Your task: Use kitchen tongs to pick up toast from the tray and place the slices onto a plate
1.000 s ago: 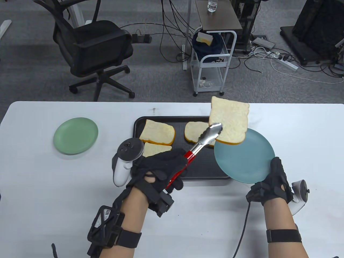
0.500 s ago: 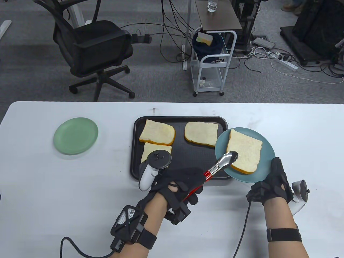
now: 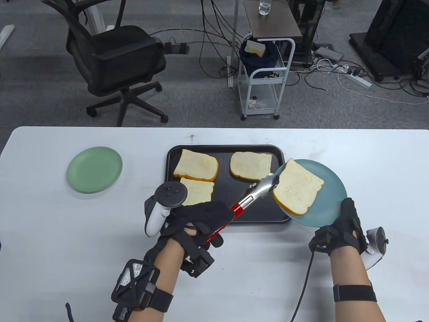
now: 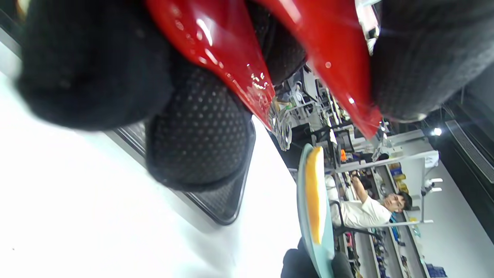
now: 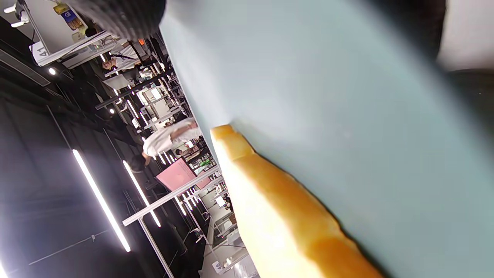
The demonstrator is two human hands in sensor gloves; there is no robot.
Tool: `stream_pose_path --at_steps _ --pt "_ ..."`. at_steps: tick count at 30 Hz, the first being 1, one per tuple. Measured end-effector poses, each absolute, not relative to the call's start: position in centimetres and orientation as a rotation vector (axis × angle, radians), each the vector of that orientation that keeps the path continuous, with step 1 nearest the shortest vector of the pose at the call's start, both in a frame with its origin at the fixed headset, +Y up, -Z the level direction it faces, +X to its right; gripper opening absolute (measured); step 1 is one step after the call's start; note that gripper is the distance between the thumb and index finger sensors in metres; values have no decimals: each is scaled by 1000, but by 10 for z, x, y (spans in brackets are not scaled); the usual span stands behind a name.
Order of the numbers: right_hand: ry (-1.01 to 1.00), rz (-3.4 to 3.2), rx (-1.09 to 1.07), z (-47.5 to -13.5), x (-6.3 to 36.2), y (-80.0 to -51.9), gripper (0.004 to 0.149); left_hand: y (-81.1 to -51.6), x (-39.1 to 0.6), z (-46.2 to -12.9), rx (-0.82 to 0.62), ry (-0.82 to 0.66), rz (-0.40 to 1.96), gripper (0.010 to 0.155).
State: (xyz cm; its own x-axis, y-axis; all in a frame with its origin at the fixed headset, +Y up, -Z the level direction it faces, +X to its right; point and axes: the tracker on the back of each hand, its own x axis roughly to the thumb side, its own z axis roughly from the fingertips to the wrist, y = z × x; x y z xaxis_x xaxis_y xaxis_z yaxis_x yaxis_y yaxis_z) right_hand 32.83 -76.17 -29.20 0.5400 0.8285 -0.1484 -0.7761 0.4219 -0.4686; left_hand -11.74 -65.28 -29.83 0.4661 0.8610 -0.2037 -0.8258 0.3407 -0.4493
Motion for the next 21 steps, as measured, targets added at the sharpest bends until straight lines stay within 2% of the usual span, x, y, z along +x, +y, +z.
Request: stream_pose_path --at_steps 5,8,14,21 --pt "-115 1002 -531 -292 329 -762 50 -681 -136 -309 -535 40 1104 78" --pt "-114 1003 -533 -291 330 -762 50 -710 -138 -322 -534 132 1088 78" --pt "-111 1003 -538 -291 331 -763 50 -748 -126 -349 -534 253 1082 77" --pt "-102 998 -534 -292 330 -764 50 -771 -109 -381 -558 309 1100 77"
